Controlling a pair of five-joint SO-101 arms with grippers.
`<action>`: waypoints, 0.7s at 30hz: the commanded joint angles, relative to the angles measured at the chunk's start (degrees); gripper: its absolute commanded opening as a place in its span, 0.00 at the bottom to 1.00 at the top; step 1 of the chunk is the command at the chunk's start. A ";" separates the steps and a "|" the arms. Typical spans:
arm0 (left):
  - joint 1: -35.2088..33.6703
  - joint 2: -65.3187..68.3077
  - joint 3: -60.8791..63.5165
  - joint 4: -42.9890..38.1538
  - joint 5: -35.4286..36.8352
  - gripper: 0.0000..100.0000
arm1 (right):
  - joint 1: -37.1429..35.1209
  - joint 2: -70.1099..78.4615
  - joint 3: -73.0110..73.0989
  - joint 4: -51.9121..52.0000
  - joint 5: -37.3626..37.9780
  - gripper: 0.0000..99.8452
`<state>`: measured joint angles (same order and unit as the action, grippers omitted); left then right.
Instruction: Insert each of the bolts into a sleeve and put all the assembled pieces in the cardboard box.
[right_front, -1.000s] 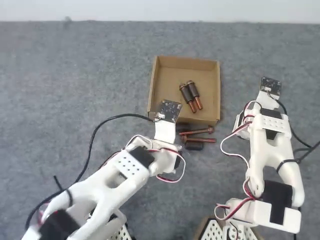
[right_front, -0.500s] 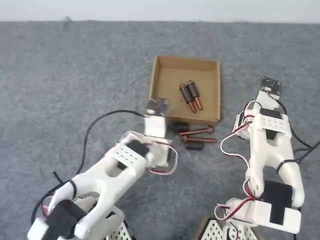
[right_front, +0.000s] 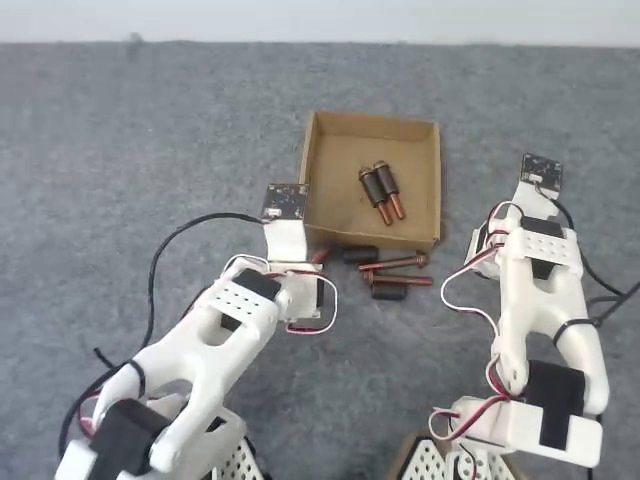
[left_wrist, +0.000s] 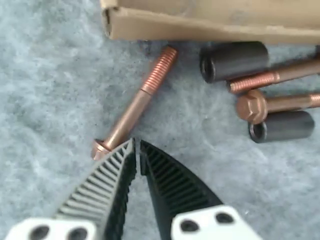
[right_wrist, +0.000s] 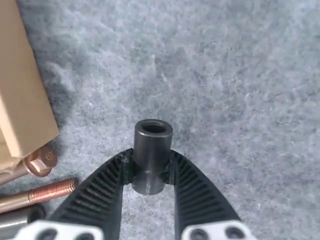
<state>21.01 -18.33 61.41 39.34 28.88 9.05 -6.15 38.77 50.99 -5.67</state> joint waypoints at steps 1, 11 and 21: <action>1.05 -5.10 -3.65 1.41 0.79 0.01 | -0.13 -0.22 -1.93 -0.84 -0.44 0.01; 9.41 -16.18 3.56 2.29 3.87 0.01 | -0.13 -0.31 -1.93 -0.84 -0.44 0.01; 1.23 4.13 -6.20 1.58 6.33 0.01 | -0.13 -0.31 -1.93 -0.57 -0.44 0.01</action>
<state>24.62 -18.15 60.44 41.27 32.66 9.05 -6.15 38.77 50.99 -5.67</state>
